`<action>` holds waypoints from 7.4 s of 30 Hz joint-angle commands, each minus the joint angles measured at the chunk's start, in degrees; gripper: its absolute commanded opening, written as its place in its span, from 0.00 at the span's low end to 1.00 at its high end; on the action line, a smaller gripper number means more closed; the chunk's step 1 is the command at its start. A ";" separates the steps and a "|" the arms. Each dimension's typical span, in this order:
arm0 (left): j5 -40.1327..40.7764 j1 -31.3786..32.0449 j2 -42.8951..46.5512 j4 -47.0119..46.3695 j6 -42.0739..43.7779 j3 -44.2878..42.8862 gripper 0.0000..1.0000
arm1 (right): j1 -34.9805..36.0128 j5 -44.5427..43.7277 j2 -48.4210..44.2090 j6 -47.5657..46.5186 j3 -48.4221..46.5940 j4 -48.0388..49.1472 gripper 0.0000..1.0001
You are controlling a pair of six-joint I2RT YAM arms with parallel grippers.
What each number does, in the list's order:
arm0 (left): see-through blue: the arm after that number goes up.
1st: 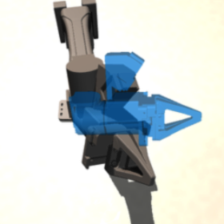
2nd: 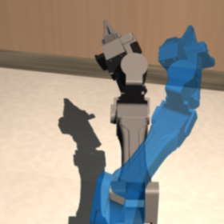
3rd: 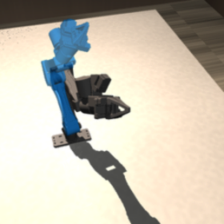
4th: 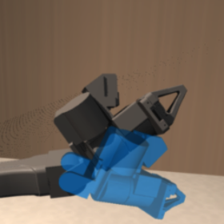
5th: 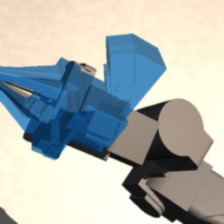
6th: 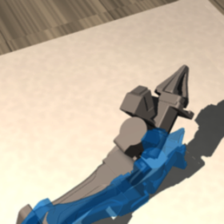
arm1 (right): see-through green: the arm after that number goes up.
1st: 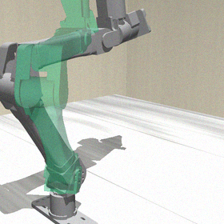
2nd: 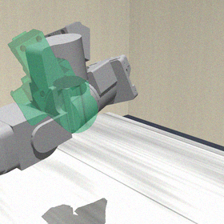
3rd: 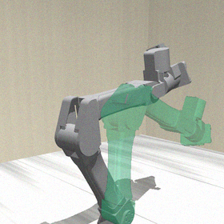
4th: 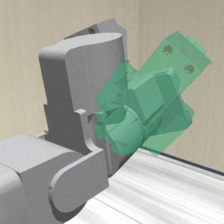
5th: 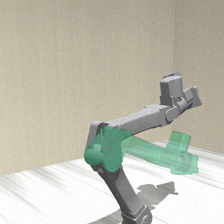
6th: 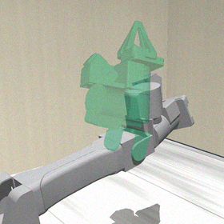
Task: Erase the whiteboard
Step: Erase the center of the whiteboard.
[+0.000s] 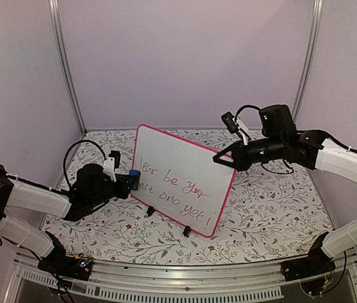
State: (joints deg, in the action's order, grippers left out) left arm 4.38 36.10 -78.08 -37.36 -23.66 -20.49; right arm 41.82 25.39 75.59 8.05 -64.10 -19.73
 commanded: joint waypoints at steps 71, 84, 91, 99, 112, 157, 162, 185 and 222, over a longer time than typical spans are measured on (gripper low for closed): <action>-1.89 -0.98 -0.90 2.49 0.65 -1.37 0.15 | 0.54 3.09 -0.30 -2.69 0.84 -1.39 0.00; -2.10 -0.90 1.35 6.83 3.46 -8.98 0.15 | 0.54 3.08 -0.01 -2.78 0.75 -1.54 0.00; -2.18 -0.86 1.29 8.89 4.95 -13.86 0.15 | 0.56 3.09 -0.09 -2.94 0.81 -1.47 0.00; -1.75 -1.03 1.11 11.52 6.87 -19.79 0.15 | 0.54 3.18 -0.09 -2.82 0.94 -1.44 0.00; -1.57 -1.14 0.06 12.76 7.28 -21.25 0.16 | 0.54 3.35 -0.15 -2.78 1.36 -1.19 0.00; -0.73 2.65 -0.56 4.87 0.13 -2.85 0.15 | 0.50 3.00 -0.26 -2.69 1.39 -1.19 0.00; -0.33 3.57 0.01 6.20 0.74 -5.29 0.15 | 0.54 3.00 -0.27 -2.69 1.35 -1.18 0.00; 1.00 3.86 0.36 11.46 5.37 -14.24 0.15 | 0.54 3.12 -0.40 -2.73 1.26 -1.32 0.00; 1.61 3.89 -2.12 4.70 0.09 -3.77 0.15 | 0.54 3.17 0.04 -2.71 1.41 -1.15 0.00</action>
State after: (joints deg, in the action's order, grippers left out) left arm 5.85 39.38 -78.83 -32.93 -22.20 -26.46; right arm 41.54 24.97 75.59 9.08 -63.68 -19.55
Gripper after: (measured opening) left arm 0.193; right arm 0.038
